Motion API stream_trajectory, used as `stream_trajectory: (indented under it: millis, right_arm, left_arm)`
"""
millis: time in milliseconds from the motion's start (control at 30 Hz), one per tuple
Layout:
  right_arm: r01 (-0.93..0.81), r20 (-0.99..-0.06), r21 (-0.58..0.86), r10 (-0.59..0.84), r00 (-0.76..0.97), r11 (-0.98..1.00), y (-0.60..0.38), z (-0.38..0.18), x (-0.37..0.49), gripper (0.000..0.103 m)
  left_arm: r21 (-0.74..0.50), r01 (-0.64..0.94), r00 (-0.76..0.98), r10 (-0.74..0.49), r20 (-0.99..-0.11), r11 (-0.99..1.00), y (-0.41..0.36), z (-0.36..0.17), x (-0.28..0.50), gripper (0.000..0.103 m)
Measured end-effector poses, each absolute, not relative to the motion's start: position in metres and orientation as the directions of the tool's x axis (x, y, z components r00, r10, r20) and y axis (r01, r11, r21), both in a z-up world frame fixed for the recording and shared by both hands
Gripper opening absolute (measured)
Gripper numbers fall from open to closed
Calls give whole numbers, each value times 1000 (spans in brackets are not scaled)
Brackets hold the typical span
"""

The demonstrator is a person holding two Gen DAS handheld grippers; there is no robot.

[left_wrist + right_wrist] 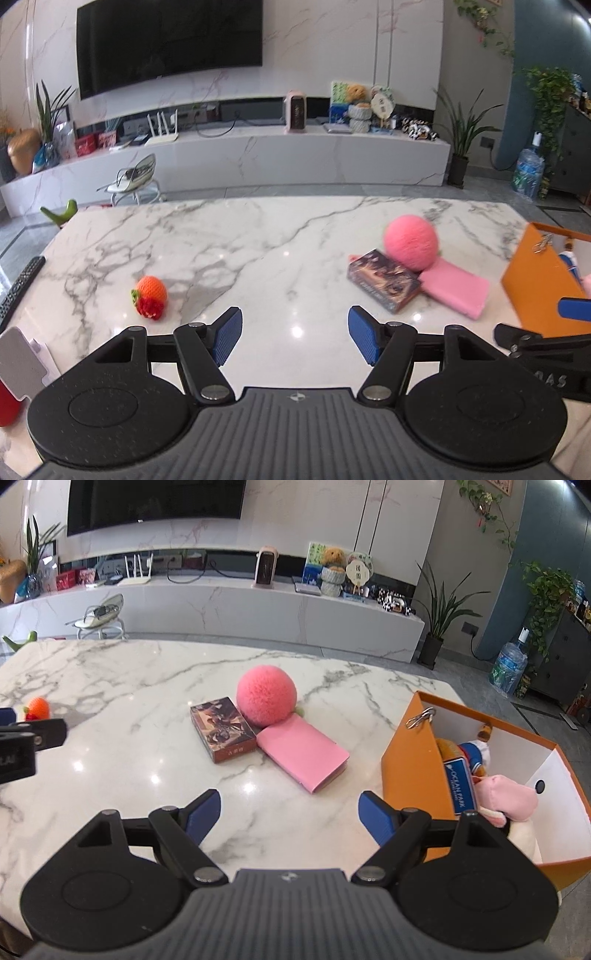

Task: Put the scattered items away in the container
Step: 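Grasp the orange crocheted fruit with the left tool while the right tool grasps the pink pompom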

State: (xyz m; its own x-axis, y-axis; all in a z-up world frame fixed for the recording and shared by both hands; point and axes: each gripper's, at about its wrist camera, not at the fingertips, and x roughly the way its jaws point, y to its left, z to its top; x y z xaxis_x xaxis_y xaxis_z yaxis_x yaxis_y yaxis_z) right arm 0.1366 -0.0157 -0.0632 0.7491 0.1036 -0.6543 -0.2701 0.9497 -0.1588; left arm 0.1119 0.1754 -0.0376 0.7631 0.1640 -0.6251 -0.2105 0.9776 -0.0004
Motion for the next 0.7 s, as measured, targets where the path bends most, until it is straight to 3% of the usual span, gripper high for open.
stream_trajectory:
  millis: [400,500,700]
  right_arm:
    - [-214,-668,-169,48,743,962,-11,-92,203,84]
    - [-205,-667,-165,44,744,965,-11,-99,218,84]
    - [-228,-686,-131,78,724,965,-1,-116,243,84]
  left_arm:
    - [33,-242,722,203,-662,970,199,-71,156,76]
    - [48,-244,721,214,-659,969,204,-76,170,80]
    - [99,-296,704,287,-649,950,224,-88,188,81]
